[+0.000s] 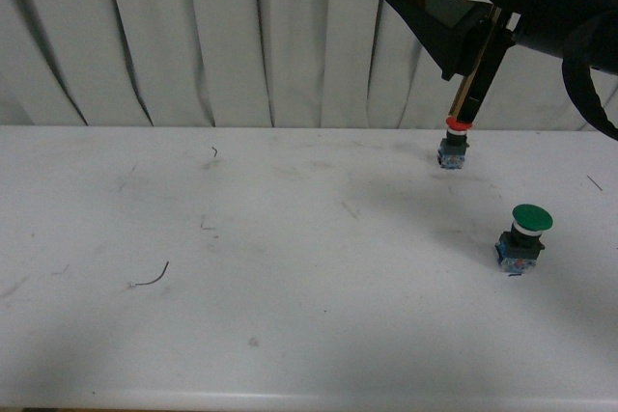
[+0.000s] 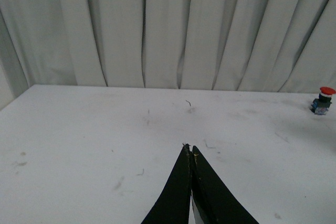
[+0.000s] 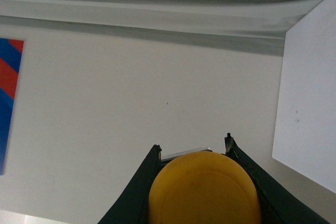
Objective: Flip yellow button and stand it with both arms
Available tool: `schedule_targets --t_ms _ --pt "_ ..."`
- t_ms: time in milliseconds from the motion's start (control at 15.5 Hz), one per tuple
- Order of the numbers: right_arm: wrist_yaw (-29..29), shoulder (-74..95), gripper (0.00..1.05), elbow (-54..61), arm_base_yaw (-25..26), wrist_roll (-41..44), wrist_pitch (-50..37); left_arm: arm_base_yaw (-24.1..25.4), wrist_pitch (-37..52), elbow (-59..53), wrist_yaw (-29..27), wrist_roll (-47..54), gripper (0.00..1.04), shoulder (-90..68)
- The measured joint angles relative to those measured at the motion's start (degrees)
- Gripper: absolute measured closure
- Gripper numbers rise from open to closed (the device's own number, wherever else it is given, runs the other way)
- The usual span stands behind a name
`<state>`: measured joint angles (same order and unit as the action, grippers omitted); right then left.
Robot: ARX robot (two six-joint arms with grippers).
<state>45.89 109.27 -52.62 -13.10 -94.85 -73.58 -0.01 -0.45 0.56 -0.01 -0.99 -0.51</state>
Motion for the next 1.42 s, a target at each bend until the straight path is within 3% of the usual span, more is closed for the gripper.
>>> schedule_targets --t_ms 388,453,517,711,841,970,1100,1423 --pt "-0.04 -0.15 0.7 0.35 -0.04 0.79 0.09 0.0 0.24 0.0 -0.02 0.0 1.03 0.0" --pt "0.0 -0.26 0.7 0.35 -0.15 1.84 0.09 0.0 0.24 0.0 -0.02 0.0 0.87 0.0" --pt "0.92 -0.87 0.7 0.83 -0.42 5.77 0.13 0.0 0.22 0.0 -0.02 0.0 0.58 0.0" --pt "1.09 -4.57 0.7 2.14 -0.33 17.59 0.28 0.0 0.22 0.0 -0.02 -0.02 0.28 0.0" --pt "-1.86 -10.29 0.7 1.75 1.22 34.93 5.79 0.0 0.22 0.0 -0.02 0.04 0.05 0.0" --pt "-9.77 -11.17 0.7 -1.92 4.57 56.11 25.77 0.0 0.24 0.0 -0.02 0.04 0.07 0.0" --pt "-17.31 -8.7 0.7 -4.11 8.24 71.1 37.57 0.0 0.24 0.0 -0.04 0.04 0.07 0.0" --pt "-28.0 -4.42 0.7 -9.79 14.6 88.96 47.95 0.0 0.22 0.0 -0.02 0.04 0.07 0.0"
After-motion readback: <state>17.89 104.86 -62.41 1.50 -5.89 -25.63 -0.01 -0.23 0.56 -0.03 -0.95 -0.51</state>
